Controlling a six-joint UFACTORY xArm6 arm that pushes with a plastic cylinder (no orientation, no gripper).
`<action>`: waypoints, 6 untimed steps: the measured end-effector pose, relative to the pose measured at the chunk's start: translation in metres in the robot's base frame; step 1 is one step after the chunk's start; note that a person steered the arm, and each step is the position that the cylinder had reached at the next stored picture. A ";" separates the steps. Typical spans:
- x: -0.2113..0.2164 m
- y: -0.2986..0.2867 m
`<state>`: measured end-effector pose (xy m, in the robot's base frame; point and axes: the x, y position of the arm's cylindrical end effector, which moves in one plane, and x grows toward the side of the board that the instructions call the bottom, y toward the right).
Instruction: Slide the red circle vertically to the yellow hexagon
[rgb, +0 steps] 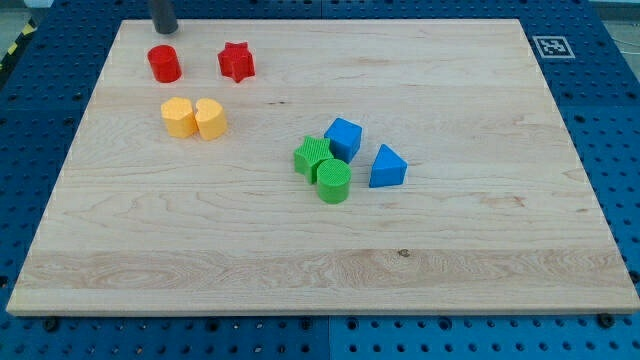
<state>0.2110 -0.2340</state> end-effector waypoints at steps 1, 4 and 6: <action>0.016 -0.001; 0.034 -0.001; 0.050 0.000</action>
<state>0.2614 -0.2344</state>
